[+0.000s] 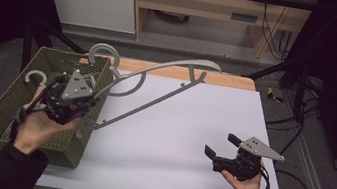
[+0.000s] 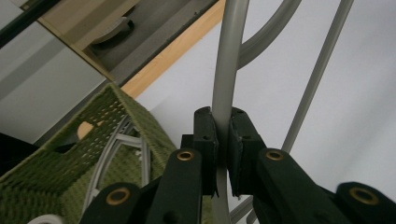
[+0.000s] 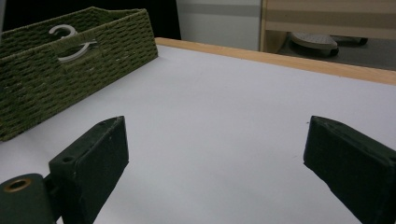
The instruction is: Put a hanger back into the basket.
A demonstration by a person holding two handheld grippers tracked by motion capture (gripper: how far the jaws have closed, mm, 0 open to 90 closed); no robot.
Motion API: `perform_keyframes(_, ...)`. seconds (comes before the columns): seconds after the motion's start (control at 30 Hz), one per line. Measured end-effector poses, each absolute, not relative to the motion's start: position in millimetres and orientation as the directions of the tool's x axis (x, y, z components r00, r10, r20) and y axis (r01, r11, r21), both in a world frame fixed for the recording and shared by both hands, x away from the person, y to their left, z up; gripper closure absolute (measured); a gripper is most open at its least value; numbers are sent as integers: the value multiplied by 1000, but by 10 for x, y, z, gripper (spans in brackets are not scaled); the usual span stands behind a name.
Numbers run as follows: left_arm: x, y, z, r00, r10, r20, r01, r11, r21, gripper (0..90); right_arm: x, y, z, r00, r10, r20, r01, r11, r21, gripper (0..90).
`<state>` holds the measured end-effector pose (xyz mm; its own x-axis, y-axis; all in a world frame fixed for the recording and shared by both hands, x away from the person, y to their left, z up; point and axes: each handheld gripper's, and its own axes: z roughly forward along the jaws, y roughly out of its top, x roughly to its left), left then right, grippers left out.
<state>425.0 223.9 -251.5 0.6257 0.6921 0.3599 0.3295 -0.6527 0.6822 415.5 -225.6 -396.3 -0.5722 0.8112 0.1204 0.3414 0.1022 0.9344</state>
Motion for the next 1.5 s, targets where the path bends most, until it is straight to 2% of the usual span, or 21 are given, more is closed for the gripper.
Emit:
perform_keyframes(0.2, 4280, 2499, -2366, 594, 718, 364, 353, -639, 684, 830, 4142, -2299, -3957, -552, 824, 123, 345, 91, 934, 63)
perform_keyframes(0.5, 4393, 2959, -2346, 531, 754, 387, 413, -629, 658, 830, 4147, -2298, -3962, -552, 825, 119, 344, 96, 934, 55)
perform_keyframes(0.97, 4546, 3636, -2639, 443, 825, 352, 541, -559, 628, 830, 4152, -2296, -3961, -549, 826, 128, 355, 91, 931, 52)
perform_keyframes(1.5, 4605, 4015, -2949, 377, 852, 364, 640, -523, 563, 830, 4159, -2281, -3972, -549, 827, 124, 355, 96, 930, 49)
